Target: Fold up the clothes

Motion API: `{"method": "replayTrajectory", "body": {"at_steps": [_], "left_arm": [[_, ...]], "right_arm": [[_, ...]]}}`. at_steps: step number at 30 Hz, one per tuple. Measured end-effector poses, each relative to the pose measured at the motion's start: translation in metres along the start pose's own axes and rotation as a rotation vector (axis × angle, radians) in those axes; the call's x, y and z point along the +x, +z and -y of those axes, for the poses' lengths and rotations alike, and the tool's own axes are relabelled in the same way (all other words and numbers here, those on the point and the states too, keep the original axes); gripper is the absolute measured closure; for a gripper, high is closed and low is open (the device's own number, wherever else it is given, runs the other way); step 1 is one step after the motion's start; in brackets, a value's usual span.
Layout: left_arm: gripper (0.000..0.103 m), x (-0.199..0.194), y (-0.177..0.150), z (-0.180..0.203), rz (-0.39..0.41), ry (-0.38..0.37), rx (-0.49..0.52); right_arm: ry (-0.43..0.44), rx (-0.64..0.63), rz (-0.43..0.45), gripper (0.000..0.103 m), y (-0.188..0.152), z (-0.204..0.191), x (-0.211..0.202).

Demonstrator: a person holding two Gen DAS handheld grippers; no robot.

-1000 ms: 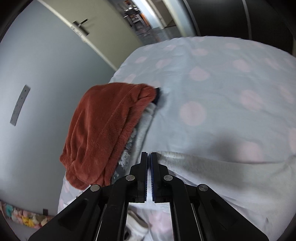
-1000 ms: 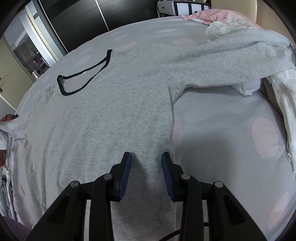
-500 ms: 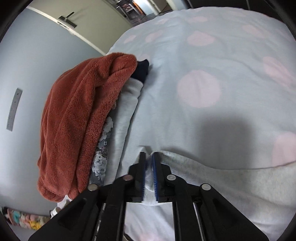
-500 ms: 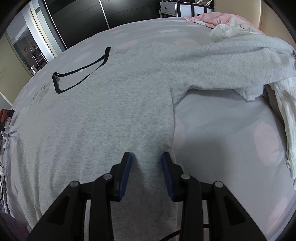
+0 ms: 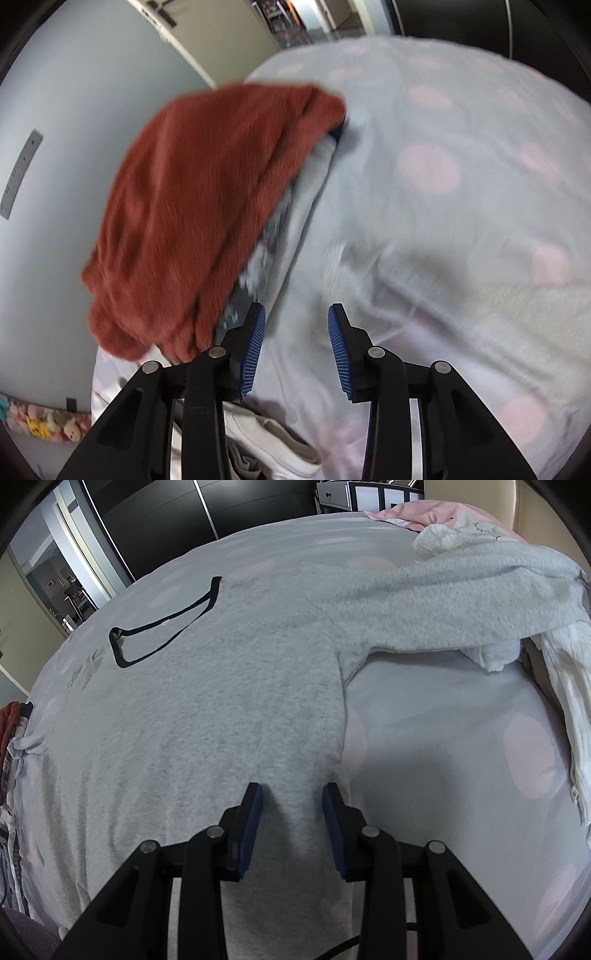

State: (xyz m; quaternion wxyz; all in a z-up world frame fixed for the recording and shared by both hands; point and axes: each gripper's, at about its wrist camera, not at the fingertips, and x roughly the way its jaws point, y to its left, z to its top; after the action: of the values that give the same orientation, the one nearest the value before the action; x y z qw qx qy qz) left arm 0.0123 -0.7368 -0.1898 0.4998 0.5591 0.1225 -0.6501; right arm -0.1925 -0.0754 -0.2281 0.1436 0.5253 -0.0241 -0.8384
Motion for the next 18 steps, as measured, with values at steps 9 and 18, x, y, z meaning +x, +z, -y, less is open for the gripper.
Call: {"method": "replayTrajectory", "body": {"at_steps": [9, 18], "left_arm": [[0.066, 0.062, -0.001, -0.001, -0.065, -0.11, -0.137], [0.098, 0.037, 0.006, 0.006, 0.027, -0.108, -0.137]], "right_arm": [[-0.046, -0.042, 0.004, 0.07, 0.001, -0.008, 0.005], [-0.061, -0.051, 0.012, 0.07, 0.002, -0.01, 0.008]]}}
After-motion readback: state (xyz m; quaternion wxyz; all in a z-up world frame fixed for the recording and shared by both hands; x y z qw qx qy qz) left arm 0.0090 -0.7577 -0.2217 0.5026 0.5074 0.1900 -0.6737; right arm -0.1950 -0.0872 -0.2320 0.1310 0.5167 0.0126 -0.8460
